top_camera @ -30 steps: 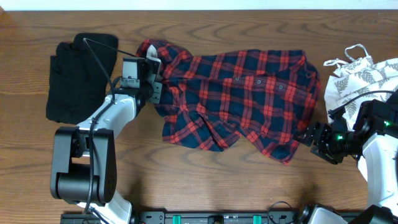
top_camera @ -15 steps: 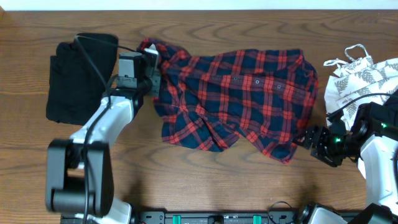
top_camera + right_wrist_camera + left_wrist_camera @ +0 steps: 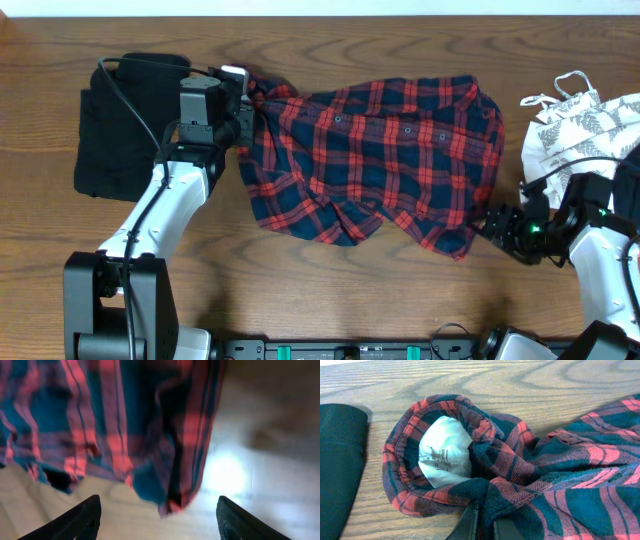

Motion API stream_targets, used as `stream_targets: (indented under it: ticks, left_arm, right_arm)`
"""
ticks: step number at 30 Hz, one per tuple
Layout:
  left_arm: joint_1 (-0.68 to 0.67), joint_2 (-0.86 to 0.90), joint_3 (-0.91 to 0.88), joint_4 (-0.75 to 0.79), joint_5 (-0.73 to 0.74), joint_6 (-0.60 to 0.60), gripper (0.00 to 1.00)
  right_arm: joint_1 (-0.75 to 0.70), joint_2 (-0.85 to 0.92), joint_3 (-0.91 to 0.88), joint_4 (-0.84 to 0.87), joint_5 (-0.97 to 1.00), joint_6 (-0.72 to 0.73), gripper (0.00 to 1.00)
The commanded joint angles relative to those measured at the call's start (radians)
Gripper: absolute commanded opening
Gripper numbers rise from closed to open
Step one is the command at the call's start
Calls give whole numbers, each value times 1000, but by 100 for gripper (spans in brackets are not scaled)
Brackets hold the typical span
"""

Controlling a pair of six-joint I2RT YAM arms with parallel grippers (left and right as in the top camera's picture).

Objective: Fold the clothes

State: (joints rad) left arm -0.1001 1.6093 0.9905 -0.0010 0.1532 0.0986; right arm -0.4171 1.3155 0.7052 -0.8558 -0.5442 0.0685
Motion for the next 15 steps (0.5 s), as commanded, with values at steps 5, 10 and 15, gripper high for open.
stream_targets:
  ticks: [5,10,15]
  left_arm:
    - [2,-5,10,-11,-5,-26,6]
    - [2,-5,10,-21,-5,-30,6]
    - [2,-5,10,-21,-5,-30,6]
  right_arm:
    - [7,0,-24,81,-26,32,68]
    - [33,2,-36,104,-38,32,66]
    - [92,26,-36,151,-66,66,66]
